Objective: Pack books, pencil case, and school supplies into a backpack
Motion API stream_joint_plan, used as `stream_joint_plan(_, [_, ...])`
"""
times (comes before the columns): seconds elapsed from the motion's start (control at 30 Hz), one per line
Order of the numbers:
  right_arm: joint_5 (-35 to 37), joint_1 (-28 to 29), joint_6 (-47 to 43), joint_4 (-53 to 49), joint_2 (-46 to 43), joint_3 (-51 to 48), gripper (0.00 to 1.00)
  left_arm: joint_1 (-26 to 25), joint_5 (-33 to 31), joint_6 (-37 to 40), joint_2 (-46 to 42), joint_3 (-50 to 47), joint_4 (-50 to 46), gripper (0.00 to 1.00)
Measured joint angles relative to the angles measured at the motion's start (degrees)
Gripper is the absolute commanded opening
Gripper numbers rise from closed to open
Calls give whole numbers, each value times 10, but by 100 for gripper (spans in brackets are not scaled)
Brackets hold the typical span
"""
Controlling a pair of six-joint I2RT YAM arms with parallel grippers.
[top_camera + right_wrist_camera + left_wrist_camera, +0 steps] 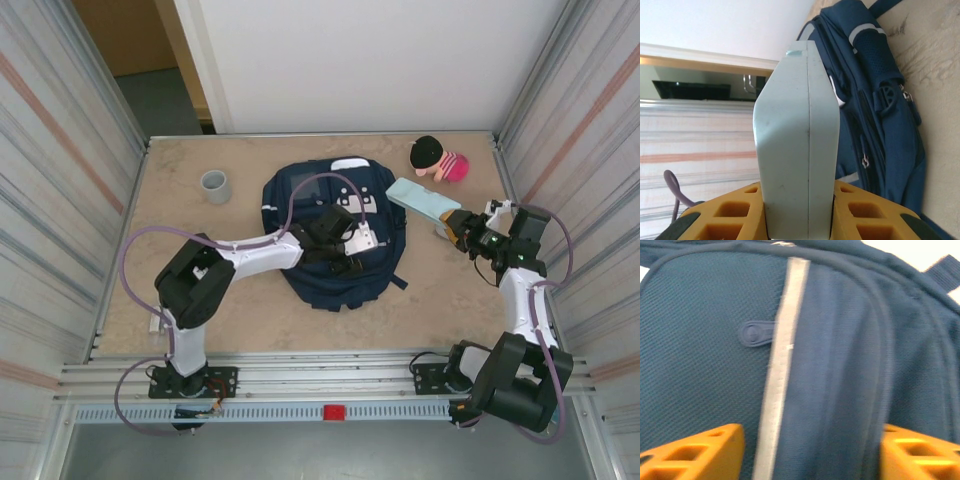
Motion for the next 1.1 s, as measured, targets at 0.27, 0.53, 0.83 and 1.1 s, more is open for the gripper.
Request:
stream_joint_plan(0.27, [26, 0, -29, -48, -16, 17, 15, -7, -35, -34, -50, -28, 33, 0])
stream_joint_plan(0.53, [51, -9, -40, -65, -23, 30, 15, -34, -100, -150, -110, -29, 4, 0])
stream_joint_plan(0.83, [76, -39, -54, -125, -56, 54, 14, -51, -128, -272, -171, -17, -49, 0])
stream_joint_plan(1.1, [71, 14, -58, -213, -142, 54, 15, -23, -138, -299, -174, 37, -94, 0])
